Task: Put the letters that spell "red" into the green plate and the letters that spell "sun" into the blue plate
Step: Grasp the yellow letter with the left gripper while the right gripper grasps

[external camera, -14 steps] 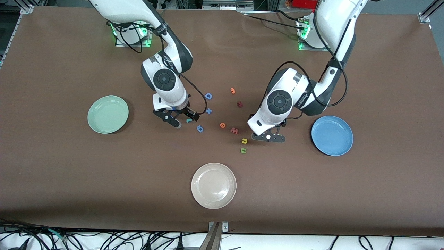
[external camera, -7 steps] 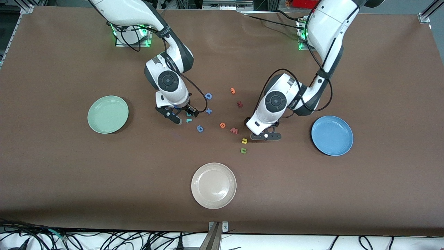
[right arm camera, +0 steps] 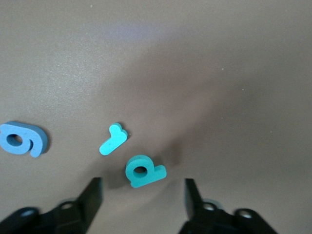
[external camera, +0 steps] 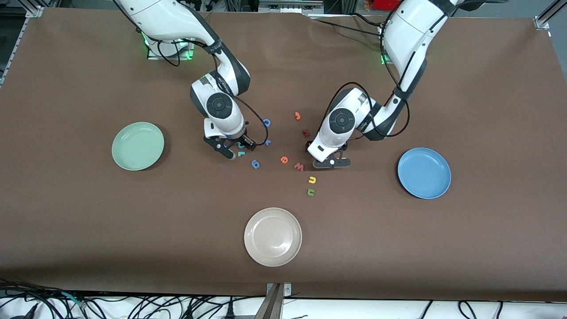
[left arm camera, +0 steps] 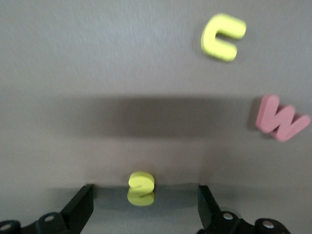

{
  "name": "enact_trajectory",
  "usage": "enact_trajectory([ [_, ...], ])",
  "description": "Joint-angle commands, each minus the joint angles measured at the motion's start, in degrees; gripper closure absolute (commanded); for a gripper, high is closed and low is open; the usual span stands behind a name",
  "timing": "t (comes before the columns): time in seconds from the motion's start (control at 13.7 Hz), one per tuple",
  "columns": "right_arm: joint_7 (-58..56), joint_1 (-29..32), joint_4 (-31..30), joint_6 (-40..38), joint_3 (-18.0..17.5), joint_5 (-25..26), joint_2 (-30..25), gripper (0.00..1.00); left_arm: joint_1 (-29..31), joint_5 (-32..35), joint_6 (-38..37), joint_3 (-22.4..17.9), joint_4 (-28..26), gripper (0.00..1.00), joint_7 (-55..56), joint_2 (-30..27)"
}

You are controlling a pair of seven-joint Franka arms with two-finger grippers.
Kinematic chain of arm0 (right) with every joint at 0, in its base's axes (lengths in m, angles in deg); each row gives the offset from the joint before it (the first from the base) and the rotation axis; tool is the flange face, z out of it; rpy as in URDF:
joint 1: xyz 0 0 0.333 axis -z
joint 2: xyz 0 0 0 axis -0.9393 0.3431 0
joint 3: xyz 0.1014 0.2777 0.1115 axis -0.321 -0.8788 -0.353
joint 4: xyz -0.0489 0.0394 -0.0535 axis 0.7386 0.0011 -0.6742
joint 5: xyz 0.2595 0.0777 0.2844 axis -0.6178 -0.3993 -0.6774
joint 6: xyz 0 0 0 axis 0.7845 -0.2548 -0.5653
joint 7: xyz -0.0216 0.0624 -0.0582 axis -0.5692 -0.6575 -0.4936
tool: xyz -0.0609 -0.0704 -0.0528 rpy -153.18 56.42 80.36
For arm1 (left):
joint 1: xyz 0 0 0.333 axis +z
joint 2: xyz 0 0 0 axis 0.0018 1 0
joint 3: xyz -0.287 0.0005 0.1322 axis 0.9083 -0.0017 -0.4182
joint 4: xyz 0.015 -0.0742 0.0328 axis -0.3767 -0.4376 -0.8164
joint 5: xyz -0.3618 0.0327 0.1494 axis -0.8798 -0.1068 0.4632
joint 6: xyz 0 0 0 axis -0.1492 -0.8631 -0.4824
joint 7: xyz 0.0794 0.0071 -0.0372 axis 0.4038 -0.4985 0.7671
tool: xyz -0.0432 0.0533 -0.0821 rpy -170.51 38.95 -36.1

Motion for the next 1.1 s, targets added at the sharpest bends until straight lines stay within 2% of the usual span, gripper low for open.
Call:
enact_trajectory([
  [0.0,1.24,-0.33,-0.76,0.41,0.04,-0.69,-0.19,0.45,-0.56,1.01,0.4,-0.35,-1.41,0.21,1.25,-1.48],
  [0.15,1.15,-0.33,-0.76,0.41,0.22,-0.51,-0.19,0.45,-0.47,1.01,0.4,-0.35,-1.41,0.78,1.16,-1.48],
  [0.29,1.07,-0.33,-0.67,0.41,0.4,-0.42,-0.28,0.45,-0.3,1.01,0.32,-0.35,-1.32,0.98,1.16,-1.65],
  [0.59,0.71,0.02,-0.59,0.49,1.1,-0.33,-0.19,0.44,-0.03,1.1,-2.31,-0.43,-0.97,1.0,1.07,-2.96],
  [0.81,0.71,0.28,-0.24,0.85,1.1,-0.42,-0.01,0.44,1.89,1.18,-13.7,-0.7,1.74,1.0,-0.06,-8.05],
  [1.03,1.15,0.29,-0.23,1.46,1.1,-0.51,-0.01,0.44,5.58,1.18,-26.28,-0.43,6.83,1.0,-9.7,-10.44],
])
